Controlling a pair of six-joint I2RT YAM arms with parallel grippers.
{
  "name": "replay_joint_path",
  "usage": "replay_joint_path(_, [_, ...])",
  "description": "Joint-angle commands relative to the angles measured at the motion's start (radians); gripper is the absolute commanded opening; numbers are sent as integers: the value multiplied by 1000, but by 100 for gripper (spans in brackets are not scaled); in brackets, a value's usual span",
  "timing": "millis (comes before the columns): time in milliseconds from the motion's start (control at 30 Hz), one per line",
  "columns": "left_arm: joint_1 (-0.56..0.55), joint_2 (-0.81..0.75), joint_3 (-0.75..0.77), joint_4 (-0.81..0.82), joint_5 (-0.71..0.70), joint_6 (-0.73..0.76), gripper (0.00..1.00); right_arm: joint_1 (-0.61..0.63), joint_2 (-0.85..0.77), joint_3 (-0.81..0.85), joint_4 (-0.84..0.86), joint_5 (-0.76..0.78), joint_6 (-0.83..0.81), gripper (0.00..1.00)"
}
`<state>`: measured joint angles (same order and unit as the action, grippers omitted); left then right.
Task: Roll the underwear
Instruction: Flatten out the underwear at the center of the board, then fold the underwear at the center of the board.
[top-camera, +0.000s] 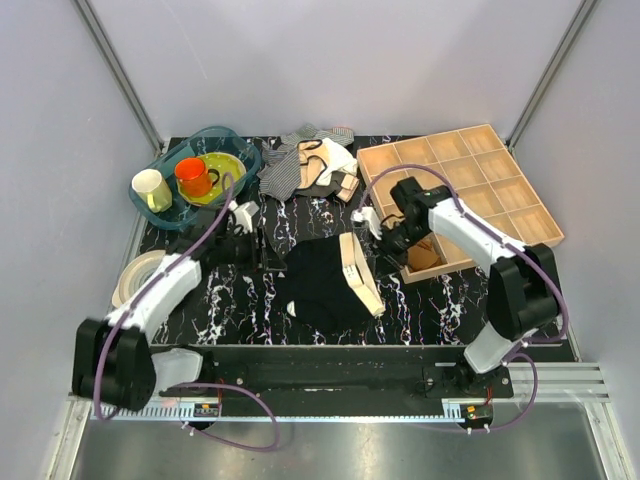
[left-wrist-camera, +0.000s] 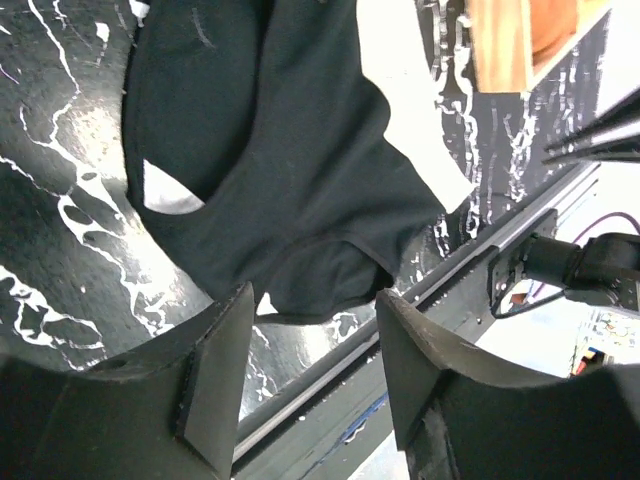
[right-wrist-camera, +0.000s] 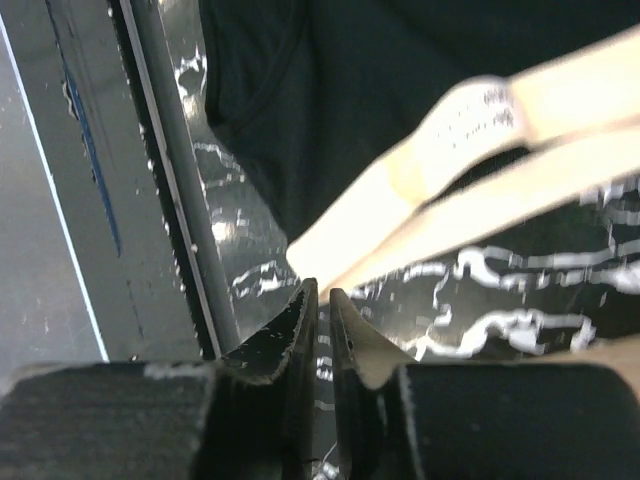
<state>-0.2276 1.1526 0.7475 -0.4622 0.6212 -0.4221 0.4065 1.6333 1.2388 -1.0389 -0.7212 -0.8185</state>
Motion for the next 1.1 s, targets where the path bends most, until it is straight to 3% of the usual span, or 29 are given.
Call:
replay_joint_path(0, [-1, 169, 82, 54, -23, 62, 53, 124, 111, 73, 102, -5, 39, 15])
replay_joint_path(133, [-1, 202, 197, 37, -80, 120, 54, 169, 197, 48, 155, 116, 68, 13])
replay_joint_path(200, [-1, 184, 223, 34, -182, 180, 55, 169, 218, 4, 200, 187, 76, 13])
replay_joint_path(267, [1, 135, 239, 63, -269, 216, 62, 169, 240, -19, 211, 251, 71, 15])
replay_joint_path(400, [28, 41, 217, 121, -295, 256, 71, 153, 235, -1, 211, 310, 79, 17])
replay_joint_path(433, [37, 9, 210, 117, -291, 267, 75, 144, 231, 11, 205, 319, 84, 17])
replay_joint_path(500, [50, -17, 173, 125, -304, 281, 94, 117, 215, 74, 151, 289, 68, 18])
replay_joint_path(533, [50, -31, 153, 135, -301, 284, 99, 111, 206, 100, 126, 228, 38, 20])
replay_joint_path(567, [50, -45, 135, 148, -279, 286, 99, 104, 194, 160, 103, 197, 19, 22])
replay_joint_path(767, [51, 5, 142, 108, -105, 344, 99, 87, 268, 410, 22, 126, -158, 58])
replay_joint_path(900, [51, 18, 164, 56, -84, 367, 95, 87, 419, 580, -32, 124, -277, 64])
replay_joint_path(1067, [51, -33, 162, 36, -175, 405, 96, 87, 615, 822, -90, 132, -280, 65])
